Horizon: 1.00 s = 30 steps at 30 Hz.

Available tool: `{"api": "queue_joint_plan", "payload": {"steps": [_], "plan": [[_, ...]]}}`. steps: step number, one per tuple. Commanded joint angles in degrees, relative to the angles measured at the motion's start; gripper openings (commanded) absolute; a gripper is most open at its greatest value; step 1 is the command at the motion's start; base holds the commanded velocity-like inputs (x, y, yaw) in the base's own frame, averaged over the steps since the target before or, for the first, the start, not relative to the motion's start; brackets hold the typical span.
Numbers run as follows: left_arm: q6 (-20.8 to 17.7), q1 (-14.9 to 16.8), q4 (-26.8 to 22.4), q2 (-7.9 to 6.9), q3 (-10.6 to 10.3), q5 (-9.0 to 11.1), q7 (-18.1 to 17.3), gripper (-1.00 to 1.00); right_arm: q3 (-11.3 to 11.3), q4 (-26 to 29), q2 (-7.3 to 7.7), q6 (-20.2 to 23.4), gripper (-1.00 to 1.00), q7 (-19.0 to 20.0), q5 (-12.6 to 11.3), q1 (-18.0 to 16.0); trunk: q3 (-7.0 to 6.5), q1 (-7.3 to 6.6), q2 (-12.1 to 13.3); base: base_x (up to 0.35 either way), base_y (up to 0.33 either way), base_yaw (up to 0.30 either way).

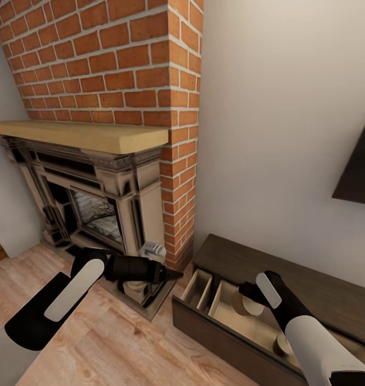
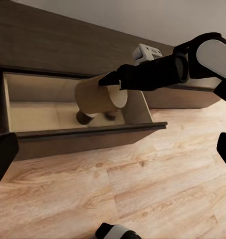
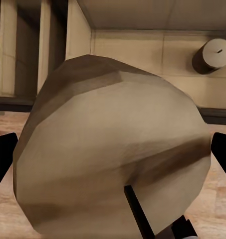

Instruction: Place each of the two pumpkins and all three candles from the living room inside a cabinet in the living room (use any cabinet), then make sure every cabinet is closed, and position the cauldron so it is next to a table in the living room.

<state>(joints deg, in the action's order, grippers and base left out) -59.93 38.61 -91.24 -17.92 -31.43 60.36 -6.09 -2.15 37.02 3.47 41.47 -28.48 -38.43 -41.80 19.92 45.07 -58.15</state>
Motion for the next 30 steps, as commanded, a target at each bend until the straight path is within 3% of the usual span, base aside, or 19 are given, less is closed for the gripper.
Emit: {"api": "queue_joint_plan", "payload": {"steps": [1, 19, 30], "plan": [[-0.1, 0.1, 0.0, -0.03, 0.0, -0.6, -0.6, 1.0, -0.2, 0.1, 0.05, 0.1, -1.0, -0.5, -0.6, 0.0, 0.07, 0.03, 0.0, 0.191, -0.005, 0.0], [-0.1, 0.1, 0.0, -0.01, -0.1, -0.6, -0.6, 1.0, -0.3, -0.3, -0.04, 0.0, -1.0, -0.2, -0.7, 0.0, 0.07, 0.03, 0.0, 0.028, -0.001, -0.002], [-0.1, 0.1, 0.0, -0.02, 0.0, -0.6, -0.6, 1.0, -0.3, -0.4, -0.04, 0.0, -1.0, 0.0, -0.8, 0.0, -0.07, 0.03, 0.0, 0.0, 0.061, -0.226]]}}
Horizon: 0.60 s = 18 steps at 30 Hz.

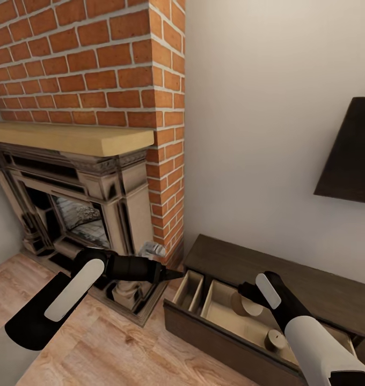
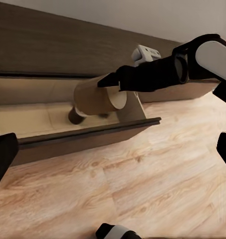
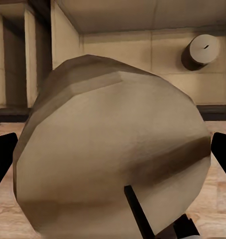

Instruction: Place each of the two pumpkins and all three candles from the living room inside a cabinet in the living room (use any cabinet), then make sure every cabinet is closed, and position the cauldron so it is next to a table in the living room.

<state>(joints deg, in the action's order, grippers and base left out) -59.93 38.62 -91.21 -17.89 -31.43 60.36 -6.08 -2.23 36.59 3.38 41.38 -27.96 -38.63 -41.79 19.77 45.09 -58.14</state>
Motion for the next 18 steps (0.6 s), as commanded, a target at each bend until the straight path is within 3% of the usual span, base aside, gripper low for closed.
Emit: {"api": "queue_joint_plan", "payload": {"steps": [1, 7, 18], "plan": [[-0.1, 0.1, 0.0, -0.07, 0.0, -0.6, -0.6, 1.0, -0.2, 0.1, 0.04, 0.1, -1.0, -0.5, -0.6, 0.0, 0.05, 0.01, -0.1, 0.0, 0.059, -0.27], [-0.1, 0.1, 0.0, -0.05, 0.0, -0.6, -0.6, 1.0, -0.2, 0.1, 0.04, 0.1, -1.0, -0.5, -0.6, 0.0, 0.0, 0.01, -0.1, 0.007, 0.056, -0.128], [-0.1, 0.1, 0.0, -0.08, 0.0, -0.6, -0.6, 1.0, -0.2, 0.1, -0.02, 0.1, -1.0, -0.5, -0.6, 0.0, -0.01, 0.01, -0.1, 0.065, 0.106, -0.011]]}}
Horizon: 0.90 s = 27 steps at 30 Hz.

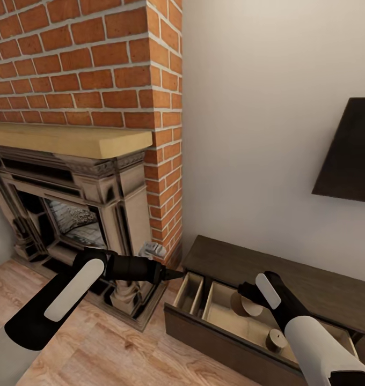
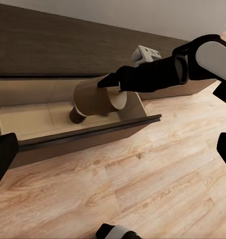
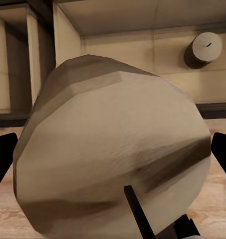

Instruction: Place each of the two pumpkins and all three candles from the living room inside a cabinet in the living room (use any cabinet), then make sure every cabinet is closed, and position the cauldron so it is next to a table in the living room.

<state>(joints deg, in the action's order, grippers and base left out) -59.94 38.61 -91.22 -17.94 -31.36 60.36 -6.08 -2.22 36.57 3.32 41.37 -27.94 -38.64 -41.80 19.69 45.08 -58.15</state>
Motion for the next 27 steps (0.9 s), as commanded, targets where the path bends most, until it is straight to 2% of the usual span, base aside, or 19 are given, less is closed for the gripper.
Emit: {"api": "queue_joint_plan", "payload": {"steps": [1, 11, 27], "plan": [[-0.1, 0.1, 0.0, -0.03, -0.1, -0.6, -0.6, 1.0, -0.2, 0.1, 0.06, 0.1, -1.0, -0.5, -0.6, 0.0, 0.07, 0.02, 0.0, 0.098, 0.087, -0.001], [-0.1, 0.1, 0.0, 0.0, -0.1, -0.7, -0.6, 1.0, -0.2, 0.0, 0.11, 0.1, -1.0, -0.5, -0.6, 0.0, 0.07, 0.02, 0.0, 0.126, -0.048, 0.0], [-0.1, 0.1, 0.0, -0.05, -0.1, -0.7, -0.6, 1.0, -0.2, -0.1, -0.01, 0.1, -1.0, -0.5, -0.6, 0.0, 0.07, 0.02, 0.0, 0.047, -0.009, 0.0]]}}
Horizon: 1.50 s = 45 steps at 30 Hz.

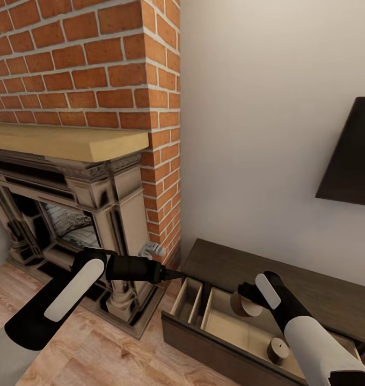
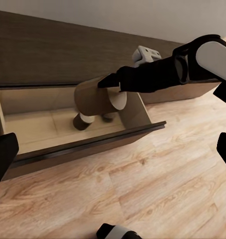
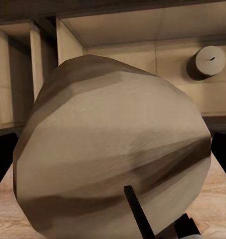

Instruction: Place each of the two pumpkins and all three candles from the living room inside a cabinet in the living room (use any cabinet), then make sure every cabinet is closed, and position the cauldron so it is next to a table in the living room.

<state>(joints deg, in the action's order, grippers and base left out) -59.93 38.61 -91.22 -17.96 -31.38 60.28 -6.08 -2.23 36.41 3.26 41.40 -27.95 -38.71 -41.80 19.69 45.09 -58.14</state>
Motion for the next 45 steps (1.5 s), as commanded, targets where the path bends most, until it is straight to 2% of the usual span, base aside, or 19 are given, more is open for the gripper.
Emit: {"api": "queue_joint_plan", "payload": {"steps": [1, 8, 45], "plan": [[-0.1, 0.1, 0.0, -0.02, 0.0, -0.6, -0.6, 1.0, -0.2, 0.1, 0.02, 0.1, -1.0, -0.5, -0.6, 0.0, 0.07, 0.01, -0.1, 0.006, 0.0, 0.0], [-0.1, 0.1, 0.0, -0.06, 0.0, -0.6, -0.6, 1.0, -0.2, 0.1, -0.31, 0.1, -1.0, -0.5, -0.6, 0.0, 0.07, 0.01, -0.1, 0.002, 0.0, 0.0], [-0.1, 0.1, 0.0, -0.02, -0.1, -0.6, -0.6, 1.0, -0.2, 0.1, -1.54, 0.1, -1.0, -0.4, -0.6, 0.0, 6.72, 8.13, -14.9, 0.0, 0.0, 0.0]]}}
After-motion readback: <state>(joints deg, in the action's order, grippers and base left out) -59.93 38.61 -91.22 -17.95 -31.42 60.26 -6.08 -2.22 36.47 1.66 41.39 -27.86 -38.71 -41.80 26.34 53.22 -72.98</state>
